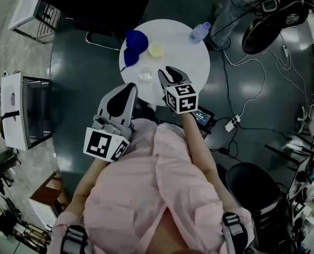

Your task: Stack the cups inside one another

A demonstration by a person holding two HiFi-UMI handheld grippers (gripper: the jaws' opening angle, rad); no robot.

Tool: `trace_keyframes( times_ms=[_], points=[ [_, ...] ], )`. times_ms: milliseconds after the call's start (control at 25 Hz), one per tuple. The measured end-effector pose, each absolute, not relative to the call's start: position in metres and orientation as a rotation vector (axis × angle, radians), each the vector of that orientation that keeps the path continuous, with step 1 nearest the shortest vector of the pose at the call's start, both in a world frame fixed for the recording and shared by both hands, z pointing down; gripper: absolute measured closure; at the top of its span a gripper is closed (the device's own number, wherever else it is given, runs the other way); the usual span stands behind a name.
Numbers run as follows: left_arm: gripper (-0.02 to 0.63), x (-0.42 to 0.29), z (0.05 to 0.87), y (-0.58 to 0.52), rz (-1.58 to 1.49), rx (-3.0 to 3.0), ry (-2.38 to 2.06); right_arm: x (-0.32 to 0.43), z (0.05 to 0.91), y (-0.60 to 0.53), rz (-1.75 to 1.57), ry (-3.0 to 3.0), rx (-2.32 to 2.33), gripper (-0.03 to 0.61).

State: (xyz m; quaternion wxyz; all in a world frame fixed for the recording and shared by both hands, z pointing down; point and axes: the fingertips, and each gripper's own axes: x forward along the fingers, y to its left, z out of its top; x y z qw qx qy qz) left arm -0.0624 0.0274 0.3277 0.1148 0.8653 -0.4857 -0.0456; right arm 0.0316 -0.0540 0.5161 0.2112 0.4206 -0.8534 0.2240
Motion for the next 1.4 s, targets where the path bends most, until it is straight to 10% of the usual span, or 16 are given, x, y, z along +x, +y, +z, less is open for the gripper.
trace_keyframes(
  times_ms=[1400],
  points=[
    [0.595,-0.097,0.332,0.003,-0.122,2.425,-1.537,0.006,0.664,-0.049,0.966,-1.967,0.953,0.535]
  ],
)
